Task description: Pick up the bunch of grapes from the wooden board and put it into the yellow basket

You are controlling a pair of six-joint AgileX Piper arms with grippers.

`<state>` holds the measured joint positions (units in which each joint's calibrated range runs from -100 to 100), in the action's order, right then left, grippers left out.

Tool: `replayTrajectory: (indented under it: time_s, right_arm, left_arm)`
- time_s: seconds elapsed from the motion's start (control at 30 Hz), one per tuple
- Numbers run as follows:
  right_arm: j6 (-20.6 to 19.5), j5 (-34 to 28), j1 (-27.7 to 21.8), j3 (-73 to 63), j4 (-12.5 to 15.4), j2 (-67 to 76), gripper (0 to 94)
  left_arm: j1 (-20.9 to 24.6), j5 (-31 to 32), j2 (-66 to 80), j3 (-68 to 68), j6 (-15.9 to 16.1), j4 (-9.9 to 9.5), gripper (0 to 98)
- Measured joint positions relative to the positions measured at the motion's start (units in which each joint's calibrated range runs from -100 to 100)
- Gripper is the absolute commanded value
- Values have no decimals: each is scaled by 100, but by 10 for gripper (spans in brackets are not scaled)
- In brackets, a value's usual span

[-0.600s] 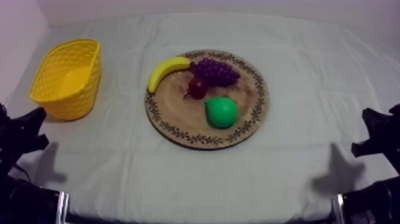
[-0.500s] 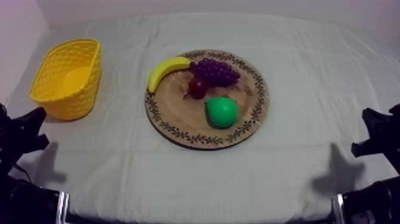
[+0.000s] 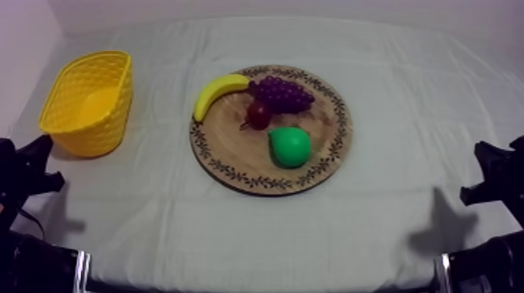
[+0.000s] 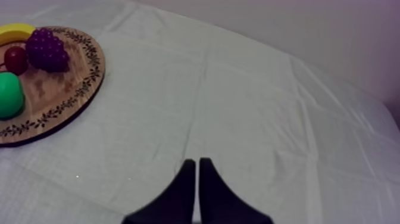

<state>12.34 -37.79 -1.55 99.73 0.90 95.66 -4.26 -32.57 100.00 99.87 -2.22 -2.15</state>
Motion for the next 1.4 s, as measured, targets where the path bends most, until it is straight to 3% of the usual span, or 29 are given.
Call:
replayTrajectory:
  time_s: [0.43, 0.87, 1.0, 1.2, 1.4]
  right_arm:
    - [0, 0, 0, 0, 0, 0, 2]
    - [0, 0, 0, 0, 0, 0, 2]
    - [0, -8, 0, 0, 0, 0, 2]
    - [-18, -1, 0, 0, 0, 0, 2]
    - [-4, -1, 0, 0, 0, 0, 2]
  left_arm:
    - [-12, -3, -285, -410, -134, 49, 0]
    - [-270, 154, -1926, -2452, -121, 78, 0]
    - [-296, 202, -2603, -3333, -42, 166, 0]
    - [-432, 184, -3633, -4584, 281, 510, 0]
    - [-801, -472, -4697, -5871, 739, 637, 0]
